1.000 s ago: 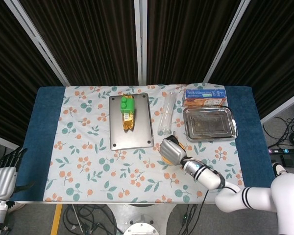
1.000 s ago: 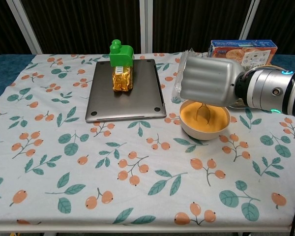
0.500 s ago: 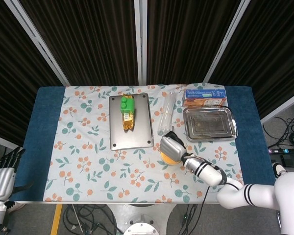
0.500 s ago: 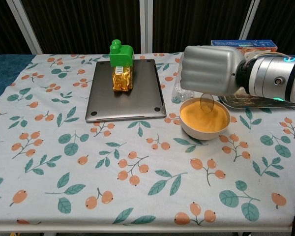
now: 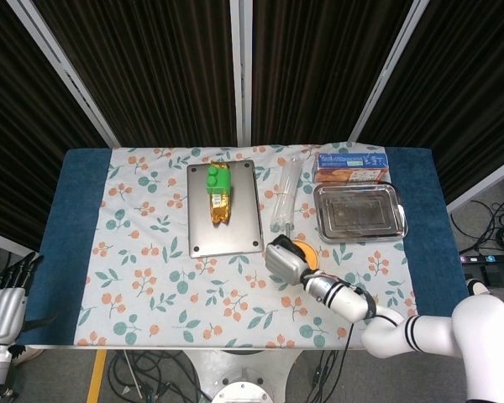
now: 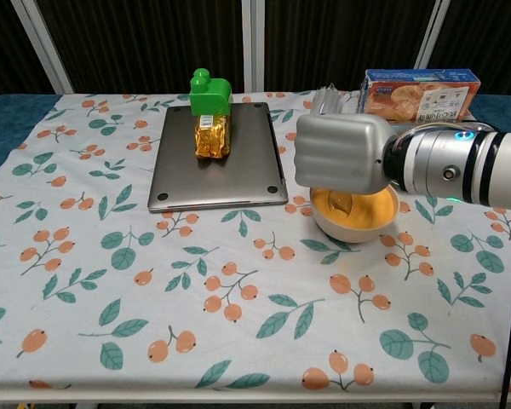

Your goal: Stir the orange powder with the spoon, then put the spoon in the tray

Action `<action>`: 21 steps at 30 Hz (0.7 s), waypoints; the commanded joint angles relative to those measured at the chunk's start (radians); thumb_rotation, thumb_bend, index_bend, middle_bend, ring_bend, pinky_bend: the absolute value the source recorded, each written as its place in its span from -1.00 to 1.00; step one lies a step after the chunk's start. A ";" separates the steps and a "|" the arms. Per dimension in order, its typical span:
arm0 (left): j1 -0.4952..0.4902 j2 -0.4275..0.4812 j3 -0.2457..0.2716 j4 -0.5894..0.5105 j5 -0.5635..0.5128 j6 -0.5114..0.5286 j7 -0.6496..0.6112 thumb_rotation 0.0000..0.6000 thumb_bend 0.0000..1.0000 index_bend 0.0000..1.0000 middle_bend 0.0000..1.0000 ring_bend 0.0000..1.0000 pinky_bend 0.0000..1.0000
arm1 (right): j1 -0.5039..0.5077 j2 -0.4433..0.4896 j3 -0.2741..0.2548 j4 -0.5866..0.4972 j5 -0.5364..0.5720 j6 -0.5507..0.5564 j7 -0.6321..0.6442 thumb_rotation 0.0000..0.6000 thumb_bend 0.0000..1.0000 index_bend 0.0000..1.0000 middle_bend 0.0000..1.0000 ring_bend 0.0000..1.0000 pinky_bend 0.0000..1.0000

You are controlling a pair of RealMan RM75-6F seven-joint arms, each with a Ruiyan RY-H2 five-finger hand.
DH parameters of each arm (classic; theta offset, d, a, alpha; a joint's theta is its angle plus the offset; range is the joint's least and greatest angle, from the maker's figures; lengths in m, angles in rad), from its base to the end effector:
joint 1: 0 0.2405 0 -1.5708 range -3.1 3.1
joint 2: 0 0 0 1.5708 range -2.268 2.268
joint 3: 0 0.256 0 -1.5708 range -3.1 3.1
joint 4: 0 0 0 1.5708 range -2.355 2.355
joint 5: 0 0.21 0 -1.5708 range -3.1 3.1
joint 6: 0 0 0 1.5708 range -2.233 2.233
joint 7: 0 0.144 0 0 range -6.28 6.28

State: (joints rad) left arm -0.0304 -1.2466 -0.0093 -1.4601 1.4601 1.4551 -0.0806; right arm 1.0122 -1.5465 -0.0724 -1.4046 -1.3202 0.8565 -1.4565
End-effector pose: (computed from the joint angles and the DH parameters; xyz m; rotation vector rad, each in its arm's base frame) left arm -0.3475 0.1549 0.1244 -1.3260 -1.0456 -0.8427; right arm -0.1093 -0.3329 -0.0538 2.1430 0.8369 0.2236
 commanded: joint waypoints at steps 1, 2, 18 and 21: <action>0.000 -0.001 0.000 0.001 0.003 0.002 -0.001 1.00 -0.93 -0.79 -0.77 -0.80 -0.74 | 0.001 -0.002 0.008 0.025 0.003 0.005 -0.015 1.00 -0.10 0.72 0.93 0.86 1.00; 0.000 -0.001 0.000 0.002 0.003 0.003 -0.001 1.00 -0.93 -0.79 -0.77 -0.80 -0.74 | 0.001 0.001 0.009 0.028 -0.001 0.009 -0.017 1.00 -0.10 0.72 0.93 0.86 0.99; 0.004 0.002 -0.001 -0.003 0.011 0.017 0.000 1.00 -0.93 -0.79 -0.77 -0.80 -0.74 | -0.008 0.076 0.003 0.015 -0.177 0.072 -0.033 1.00 -0.09 0.73 0.93 0.86 0.92; 0.006 0.002 -0.001 -0.005 0.012 0.019 0.001 1.00 -0.93 -0.79 -0.77 -0.80 -0.74 | -0.015 0.064 0.013 0.020 -0.176 0.073 -0.049 1.00 -0.09 0.75 0.93 0.86 0.91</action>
State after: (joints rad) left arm -0.0246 -1.2442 -0.0106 -1.4649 1.4718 1.4744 -0.0796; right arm 0.9995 -1.4791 -0.0627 -1.3869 -1.4974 0.9291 -1.5020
